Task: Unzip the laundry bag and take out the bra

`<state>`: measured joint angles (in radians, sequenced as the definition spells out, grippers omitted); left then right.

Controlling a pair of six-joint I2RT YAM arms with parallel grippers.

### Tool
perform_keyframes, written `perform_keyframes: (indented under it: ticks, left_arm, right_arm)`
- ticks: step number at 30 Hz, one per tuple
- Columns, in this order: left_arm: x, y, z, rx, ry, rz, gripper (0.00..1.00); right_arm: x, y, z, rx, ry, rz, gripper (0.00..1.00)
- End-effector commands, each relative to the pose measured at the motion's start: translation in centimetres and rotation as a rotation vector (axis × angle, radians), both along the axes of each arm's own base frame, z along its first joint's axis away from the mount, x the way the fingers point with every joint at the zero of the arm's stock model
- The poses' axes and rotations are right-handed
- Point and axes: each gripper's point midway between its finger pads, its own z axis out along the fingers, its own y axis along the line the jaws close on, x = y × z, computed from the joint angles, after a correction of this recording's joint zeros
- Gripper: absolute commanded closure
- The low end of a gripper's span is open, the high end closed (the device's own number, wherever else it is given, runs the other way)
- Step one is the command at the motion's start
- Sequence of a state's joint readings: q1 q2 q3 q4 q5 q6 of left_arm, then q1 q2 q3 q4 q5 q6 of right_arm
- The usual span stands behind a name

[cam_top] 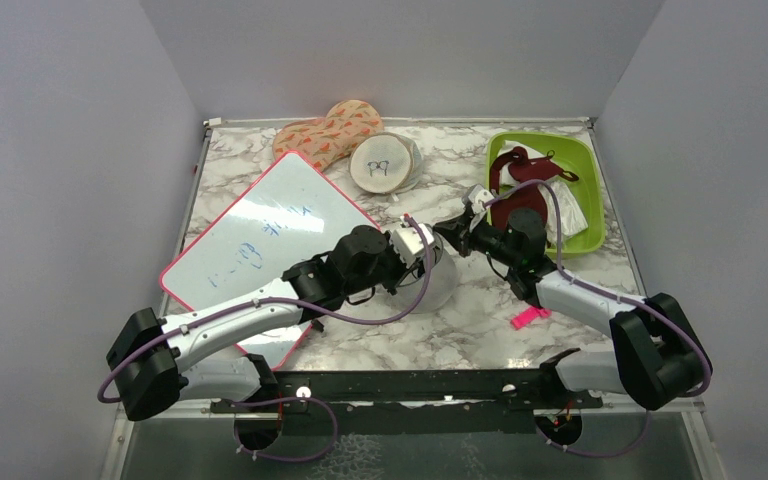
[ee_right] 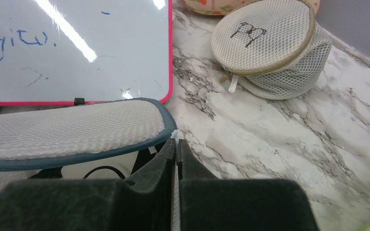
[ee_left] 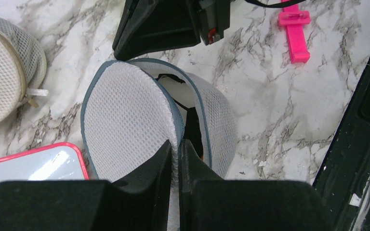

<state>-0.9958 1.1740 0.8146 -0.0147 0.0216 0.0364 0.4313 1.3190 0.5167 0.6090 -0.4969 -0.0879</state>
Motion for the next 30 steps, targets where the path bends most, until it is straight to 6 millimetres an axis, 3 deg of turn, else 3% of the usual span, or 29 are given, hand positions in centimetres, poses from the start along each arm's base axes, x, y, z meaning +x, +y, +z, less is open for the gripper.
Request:
perform_keyframes:
  ticks: [1,7,15,23,27,30]
  left_arm:
    - [-0.9,-0.4,3.1,-0.113,-0.092,-0.068,1.0]
    - [-1.1,0.2,2.6,-0.127,-0.073,-0.043,1.0]
    - [-0.2,1.1,0.7,-0.07,0.033,0.079,1.0]
    - [0.5,1.3,-0.9,-0.033,0.164,0.213,0.68]
    - [0.3,0.4,-0.5,-0.067,0.228,0.222,0.48]
    - [0.5,-0.5,0.1,-0.101,0.26,0.23,0.39]
  right_arm:
    - [1.5,0.5,1.4,-0.02,-0.097,0.019,0.99]
    - [2.1,0.6,1.8,-0.028,-0.129,0.012,0.99]
    - [0.3,-0.1,2.8,-0.026,-0.147,0.02,0.99]
    - [-1.3,-0.3,3.4,0.018,-0.077,0.025,0.99]
    - [-2.1,-0.6,3.1,0.036,-0.051,0.023,0.99]
    - [-2.5,-0.6,2.9,0.059,-0.036,0.026,0.99]
